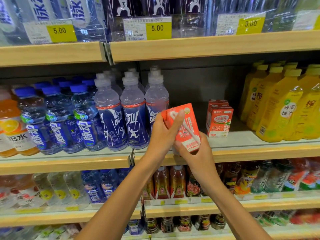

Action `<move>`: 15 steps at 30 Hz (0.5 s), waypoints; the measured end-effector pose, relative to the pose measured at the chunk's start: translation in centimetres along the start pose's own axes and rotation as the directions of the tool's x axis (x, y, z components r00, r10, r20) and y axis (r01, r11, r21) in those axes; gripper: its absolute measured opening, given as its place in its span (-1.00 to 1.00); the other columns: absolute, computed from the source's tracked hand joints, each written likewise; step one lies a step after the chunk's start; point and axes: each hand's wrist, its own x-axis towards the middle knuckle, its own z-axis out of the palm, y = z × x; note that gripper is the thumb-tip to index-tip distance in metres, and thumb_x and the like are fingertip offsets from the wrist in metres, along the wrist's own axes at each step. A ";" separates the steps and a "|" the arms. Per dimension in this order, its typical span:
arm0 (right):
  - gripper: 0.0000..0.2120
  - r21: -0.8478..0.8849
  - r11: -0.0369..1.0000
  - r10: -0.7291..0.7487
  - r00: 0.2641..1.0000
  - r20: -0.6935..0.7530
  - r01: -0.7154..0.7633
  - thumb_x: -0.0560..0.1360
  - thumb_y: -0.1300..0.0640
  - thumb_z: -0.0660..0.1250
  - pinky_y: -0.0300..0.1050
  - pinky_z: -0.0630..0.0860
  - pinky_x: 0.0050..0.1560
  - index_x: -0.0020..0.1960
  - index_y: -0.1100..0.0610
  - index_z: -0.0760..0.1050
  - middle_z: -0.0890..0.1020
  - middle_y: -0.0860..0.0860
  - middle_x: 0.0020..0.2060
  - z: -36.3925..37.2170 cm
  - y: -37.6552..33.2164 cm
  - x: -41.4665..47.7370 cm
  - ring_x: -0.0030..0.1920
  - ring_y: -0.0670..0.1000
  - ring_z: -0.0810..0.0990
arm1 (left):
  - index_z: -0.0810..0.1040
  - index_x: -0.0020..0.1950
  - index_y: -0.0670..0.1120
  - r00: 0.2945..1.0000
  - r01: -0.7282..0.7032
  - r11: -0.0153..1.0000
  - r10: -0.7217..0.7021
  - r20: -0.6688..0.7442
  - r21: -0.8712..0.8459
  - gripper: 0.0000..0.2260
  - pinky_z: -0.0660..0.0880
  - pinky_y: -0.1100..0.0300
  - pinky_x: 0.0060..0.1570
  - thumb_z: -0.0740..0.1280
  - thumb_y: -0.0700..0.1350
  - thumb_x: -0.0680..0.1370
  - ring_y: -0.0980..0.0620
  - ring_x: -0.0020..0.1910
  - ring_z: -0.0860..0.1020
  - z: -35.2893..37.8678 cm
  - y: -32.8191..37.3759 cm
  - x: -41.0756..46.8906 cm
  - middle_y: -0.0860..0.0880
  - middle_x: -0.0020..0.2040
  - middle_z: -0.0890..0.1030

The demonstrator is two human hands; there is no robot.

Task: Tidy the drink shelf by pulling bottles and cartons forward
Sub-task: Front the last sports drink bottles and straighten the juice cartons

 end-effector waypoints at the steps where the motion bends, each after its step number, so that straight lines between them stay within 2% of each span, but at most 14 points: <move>1: -0.30 -0.015 1.000 -0.014 1.000 -0.011 0.014 0.24 -0.22 0.39 -0.53 0.44 -0.17 0.30 -0.08 0.24 0.52 -0.20 0.06 0.2 0.2 -0.1 -0.01 -0.40 0.52 | 0.36 0.26 -0.02 0.999 0.020 1.000 -0.019 -0.049 0.005 -0.45 0.56 0.36 -0.20 0.33 0.22 0.37 0.10 0.01 0.62 0.4 0.0 0.0 0.02 0.12 0.58; 3: -0.31 -0.023 0.999 -0.034 0.999 -0.012 0.034 0.26 -0.23 0.38 -0.53 0.44 -0.15 0.31 -0.10 0.22 0.50 -0.22 0.08 0.5 0.6 -0.2 0.02 -0.40 0.51 | 0.34 0.22 0.02 0.991 0.037 0.999 -0.037 -0.129 0.000 -0.56 0.54 0.37 -0.20 0.37 0.15 0.44 0.13 -0.02 0.60 0.7 -0.1 0.2 0.06 0.08 0.56; 5: -0.33 -0.024 0.999 -0.043 0.999 -0.004 0.043 0.29 -0.24 0.34 -0.53 0.44 -0.14 0.32 -0.06 0.27 0.51 -0.25 0.05 0.2 0.7 -0.1 0.02 -0.41 0.51 | 0.37 0.20 0.01 0.990 0.026 1.000 -0.026 -0.137 0.000 -0.61 0.56 0.37 -0.20 0.37 0.12 0.46 0.13 -0.04 0.62 0.6 -0.3 0.4 0.04 0.05 0.58; 7: -0.37 -0.005 0.999 -0.040 0.999 -0.005 0.040 0.31 -0.24 0.34 -0.51 0.45 -0.15 0.31 -0.03 0.34 0.55 -0.26 0.01 -0.6 0.6 0.2 0.01 -0.38 0.54 | 0.41 0.21 -0.04 0.996 0.009 1.000 -0.007 -0.086 0.014 -0.54 0.59 0.33 -0.16 0.36 0.17 0.41 0.09 -0.05 0.65 0.2 -0.5 0.6 -0.01 0.04 0.62; 10: -0.38 0.017 0.999 -0.029 0.999 0.022 0.028 0.30 -0.23 0.36 -0.46 0.48 -0.12 0.29 -0.03 0.38 0.58 -0.19 0.06 -1.3 0.5 0.5 0.03 -0.30 0.57 | 0.45 0.27 -0.11 1.000 0.015 0.999 -0.015 -0.005 0.032 -0.36 0.62 0.23 -0.09 0.32 0.25 0.31 0.05 -0.06 0.67 -0.2 -0.6 0.7 -0.06 0.04 0.65; 15: -0.42 0.002 0.999 -0.033 0.999 0.021 0.033 0.29 -0.24 0.35 -0.38 0.52 -0.08 0.22 0.01 0.45 0.61 -0.15 -0.01 -1.2 0.7 0.7 0.02 -0.21 0.61 | 0.45 0.24 -0.07 0.997 0.004 0.997 -0.010 0.076 0.081 -0.44 0.61 0.24 -0.09 0.29 0.24 0.35 0.07 -0.05 0.67 0.1 -1.0 1.0 -0.04 0.03 0.65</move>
